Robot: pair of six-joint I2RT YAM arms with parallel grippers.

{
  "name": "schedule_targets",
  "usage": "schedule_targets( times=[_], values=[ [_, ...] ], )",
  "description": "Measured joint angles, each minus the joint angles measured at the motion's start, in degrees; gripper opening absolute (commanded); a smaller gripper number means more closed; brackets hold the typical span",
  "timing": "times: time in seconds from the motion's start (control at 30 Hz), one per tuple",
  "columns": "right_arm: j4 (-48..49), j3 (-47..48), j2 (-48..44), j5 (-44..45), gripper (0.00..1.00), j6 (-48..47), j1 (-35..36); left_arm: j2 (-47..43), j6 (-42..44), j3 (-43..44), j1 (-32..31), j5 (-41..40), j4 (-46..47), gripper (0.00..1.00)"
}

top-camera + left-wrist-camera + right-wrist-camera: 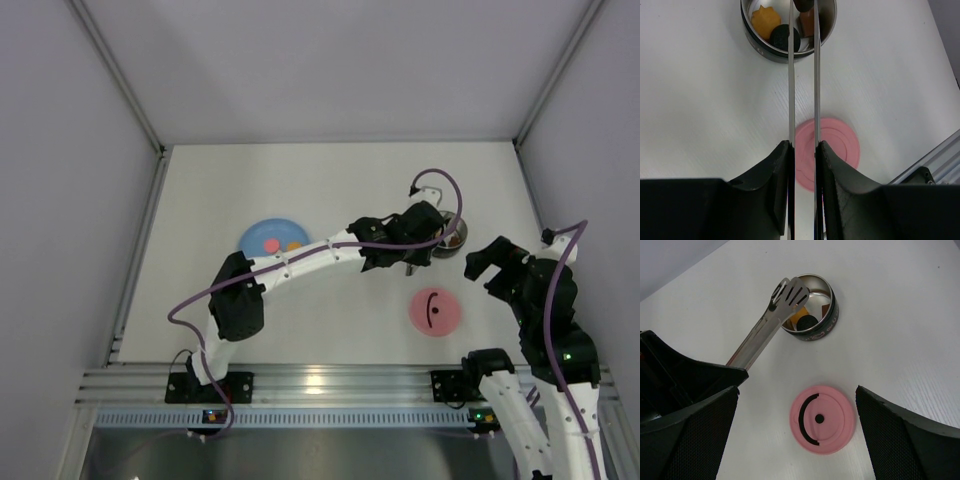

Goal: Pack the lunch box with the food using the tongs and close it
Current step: Place the fake food in the packing box.

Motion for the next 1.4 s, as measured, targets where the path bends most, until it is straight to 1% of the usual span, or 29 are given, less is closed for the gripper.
schedule_targets(
  times=[0.03, 0.17, 0.3, 0.37, 0.57, 0.8, 1.0, 1.2, 1.4],
  values=[
    [-0.02, 0.00, 0.00, 0.00, 0.99, 0.00, 0.00, 0.09, 0.00, 0.11, 0.00, 0.00, 0.07, 0.25],
    [-0.07, 0.00, 0.00, 0.00, 0.99, 0.00, 0.00, 0.15, 0.15, 0.20, 0.00, -0.02, 0.04, 0.35],
    [-0.09, 0.00, 0.00, -0.02, 1.00, 0.00, 0.00, 0.15, 0.22, 0.20, 0.00, -0.02, 0.04, 0.39],
    [-0.11, 0.00, 0.00, -0.02, 0.99, 0.00, 0.00, 0.15, 0.26, 0.20, 0.00, 0.00, 0.04, 0.43],
    [-0.11, 0.00, -0.07, -0.07, 1.00, 0.00, 0.00, 0.15, 0.37, 0.17, 0.00, 0.00, 0.07, 0.46],
    [-0.13, 0.00, -0.44, -0.22, 0.99, 0.00, 0.00, 0.09, 0.39, -0.26, 0.00, -0.04, 0.52, 0.45],
    [-0.13, 0.00, -0.44, -0.24, 0.99, 0.00, 0.00, -1.22, 0.63, -2.82, 0.00, -0.63, 0.74, 0.42],
    [-0.09, -0.02, -0.44, -0.50, 1.00, -0.02, 0.00, -8.52, 0.76, -8.87, 0.00, -2.23, 1.09, 0.42],
    [0.22, -0.24, -0.42, -1.42, 1.00, -0.02, 0.00, -23.06, 0.02, -18.32, -0.04, -5.81, 1.75, 0.45]
  ],
)
